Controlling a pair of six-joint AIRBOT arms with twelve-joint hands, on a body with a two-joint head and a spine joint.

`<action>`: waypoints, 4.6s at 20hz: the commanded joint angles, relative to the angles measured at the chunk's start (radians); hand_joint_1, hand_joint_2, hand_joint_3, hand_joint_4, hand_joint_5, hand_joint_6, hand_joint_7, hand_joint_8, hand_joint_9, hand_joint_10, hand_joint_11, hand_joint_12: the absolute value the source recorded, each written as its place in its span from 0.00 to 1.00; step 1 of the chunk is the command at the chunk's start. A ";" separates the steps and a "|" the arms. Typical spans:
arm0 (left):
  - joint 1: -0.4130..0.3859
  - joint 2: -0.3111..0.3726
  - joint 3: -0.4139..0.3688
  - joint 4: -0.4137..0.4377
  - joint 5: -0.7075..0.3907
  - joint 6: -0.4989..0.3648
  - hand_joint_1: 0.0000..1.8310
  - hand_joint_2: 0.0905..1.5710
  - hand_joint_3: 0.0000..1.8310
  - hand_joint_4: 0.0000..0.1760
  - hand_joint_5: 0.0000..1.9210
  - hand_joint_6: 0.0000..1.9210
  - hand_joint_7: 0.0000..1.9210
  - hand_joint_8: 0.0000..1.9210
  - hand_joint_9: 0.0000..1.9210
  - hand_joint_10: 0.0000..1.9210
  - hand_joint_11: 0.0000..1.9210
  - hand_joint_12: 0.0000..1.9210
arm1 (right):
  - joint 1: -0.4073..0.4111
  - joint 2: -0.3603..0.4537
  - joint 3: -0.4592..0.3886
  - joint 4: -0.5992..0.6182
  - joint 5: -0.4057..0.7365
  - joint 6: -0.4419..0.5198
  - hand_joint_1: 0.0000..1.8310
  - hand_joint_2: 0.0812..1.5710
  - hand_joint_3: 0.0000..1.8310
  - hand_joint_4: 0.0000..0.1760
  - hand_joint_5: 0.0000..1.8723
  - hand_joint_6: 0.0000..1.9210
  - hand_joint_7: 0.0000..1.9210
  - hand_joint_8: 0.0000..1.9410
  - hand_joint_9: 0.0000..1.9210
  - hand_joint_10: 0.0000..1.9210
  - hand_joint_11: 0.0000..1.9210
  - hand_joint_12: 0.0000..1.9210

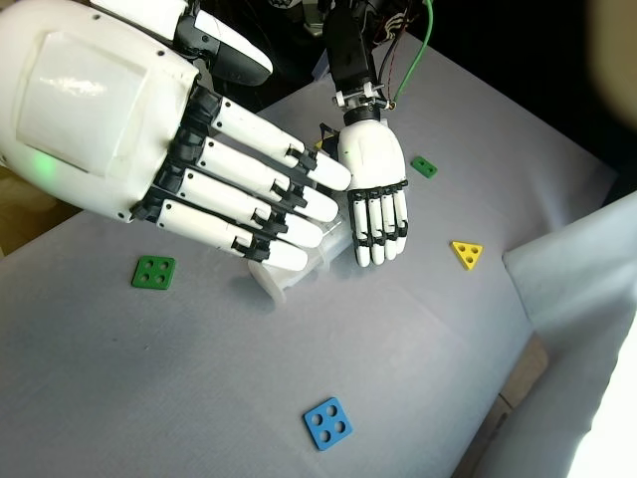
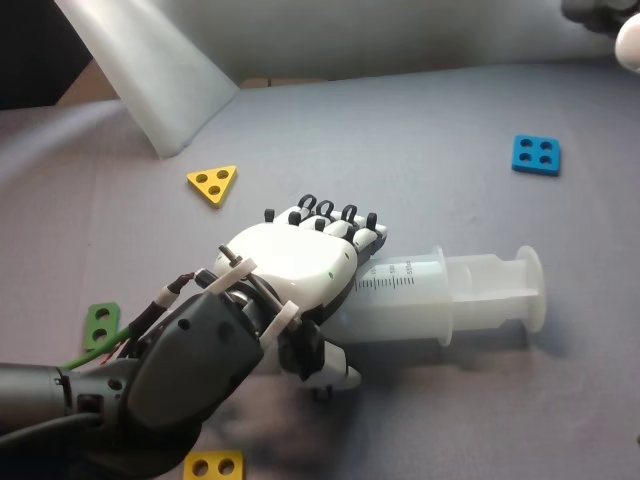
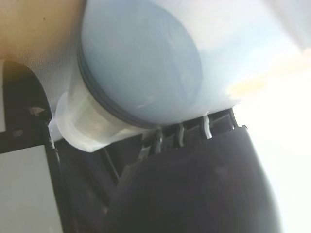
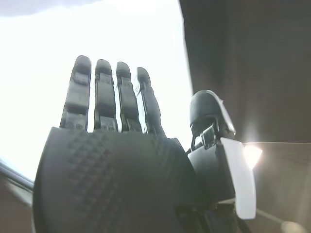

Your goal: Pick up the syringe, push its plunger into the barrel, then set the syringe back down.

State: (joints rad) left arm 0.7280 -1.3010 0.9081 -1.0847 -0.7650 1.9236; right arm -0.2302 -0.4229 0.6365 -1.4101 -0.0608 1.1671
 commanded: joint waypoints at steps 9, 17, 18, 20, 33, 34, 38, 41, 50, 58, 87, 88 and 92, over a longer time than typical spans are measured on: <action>-0.001 -0.015 0.005 0.048 -0.048 0.000 0.59 0.57 0.00 0.00 0.11 0.00 0.08 0.00 0.07 0.00 0.00 0.27 | -0.002 0.002 -0.016 0.005 -0.112 0.132 0.00 0.89 0.00 0.00 0.09 0.00 0.07 0.00 0.04 0.00 0.00 0.11; 0.000 -0.016 0.001 0.054 -0.048 -0.006 0.66 0.68 0.00 0.00 0.26 0.01 0.26 0.01 0.25 0.01 0.11 0.34 | -0.013 0.002 -0.016 0.005 -0.157 0.132 0.00 0.88 0.00 0.00 0.10 0.00 0.07 0.00 0.04 0.00 0.00 0.09; 0.000 -0.016 0.001 0.054 -0.048 -0.006 0.67 0.70 0.00 0.00 0.33 0.01 0.36 0.01 0.35 0.02 0.19 0.34 | -0.014 0.002 -0.016 0.005 -0.157 0.132 0.00 0.88 0.00 0.00 0.10 0.00 0.07 0.00 0.04 0.00 0.00 0.08; -0.002 -0.016 -0.001 0.054 -0.048 -0.010 0.68 0.74 0.00 0.00 0.37 0.55 0.50 0.54 0.53 0.02 0.33 0.32 | -0.017 0.003 -0.016 0.005 -0.157 0.147 0.00 0.88 0.00 0.00 0.10 0.00 0.07 0.00 0.04 0.00 0.00 0.10; -0.041 0.003 -0.015 0.058 -0.049 -0.027 0.73 0.78 0.00 0.00 0.41 0.58 0.35 0.81 0.34 0.81 0.29 0.71 | -0.019 0.003 -0.022 0.005 -0.237 0.327 0.00 0.88 0.00 0.00 0.09 0.00 0.06 0.00 0.03 0.00 0.00 0.05; -0.053 0.012 -0.020 0.053 -0.049 -0.027 0.73 0.78 0.00 0.00 0.40 0.59 0.36 0.80 0.35 0.81 0.28 0.71 | -0.021 0.003 -0.024 0.005 -0.252 0.365 0.00 0.87 0.00 0.00 0.10 0.00 0.08 0.00 0.03 0.00 0.00 0.07; -0.092 0.036 -0.033 0.036 -0.050 -0.031 0.73 0.77 0.00 0.00 0.40 0.58 0.38 0.77 0.35 0.81 0.27 0.73 | -0.029 0.003 -0.028 0.005 -0.257 0.379 0.00 0.87 0.00 0.00 0.11 0.00 0.08 0.00 0.04 0.01 0.00 0.08; -0.128 0.062 -0.048 0.024 -0.049 -0.031 0.73 0.77 0.00 0.00 0.37 0.61 0.40 0.74 0.36 0.83 0.26 0.76 | -0.033 0.003 -0.039 0.064 -0.277 0.380 0.00 0.87 0.00 0.00 0.11 0.00 0.08 0.00 0.04 0.00 0.00 0.09; -0.252 0.113 -0.063 -0.025 0.006 -0.019 0.73 0.79 0.00 0.00 0.36 0.61 0.37 0.80 0.32 0.86 0.23 0.79 | -0.030 -0.019 -0.047 0.290 -0.361 0.380 0.00 0.87 0.00 0.00 0.11 0.00 0.09 0.00 0.05 0.00 0.00 0.14; -0.247 0.123 -0.067 -0.032 0.015 -0.023 0.73 0.80 0.00 0.00 0.33 0.64 0.38 0.79 0.32 0.88 0.23 0.81 | -0.048 -0.062 -0.047 0.403 -0.364 0.406 0.00 0.88 0.00 0.00 0.12 0.00 0.09 0.00 0.05 0.00 0.00 0.14; -0.269 0.112 -0.067 -0.029 0.014 -0.020 0.73 0.78 0.00 0.00 0.37 0.63 0.39 0.76 0.34 0.83 0.24 0.78 | -0.008 -0.384 -0.012 0.487 -0.483 0.515 0.00 0.89 0.00 0.00 0.04 0.01 0.02 0.00 0.00 0.00 0.00 0.00; -0.269 0.112 -0.067 -0.029 0.013 -0.020 0.73 0.78 0.00 0.00 0.38 0.63 0.39 0.76 0.34 0.83 0.24 0.78 | -0.007 -0.398 -0.012 0.487 -0.489 0.523 0.00 0.89 0.00 0.00 0.04 0.01 0.02 0.00 0.00 0.00 0.00 0.00; -0.270 0.112 -0.067 -0.030 0.013 -0.020 0.73 0.78 0.00 0.00 0.37 0.63 0.40 0.76 0.34 0.83 0.23 0.78 | -0.007 -0.441 -0.012 0.475 -0.498 0.554 0.00 0.89 0.00 0.00 0.04 0.00 0.02 0.00 0.00 0.00 0.00 0.00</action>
State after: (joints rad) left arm 0.4892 -1.1770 0.8478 -1.2205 -0.7471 1.9537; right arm -0.2535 -0.8436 0.6384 -0.9333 -0.7231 1.7073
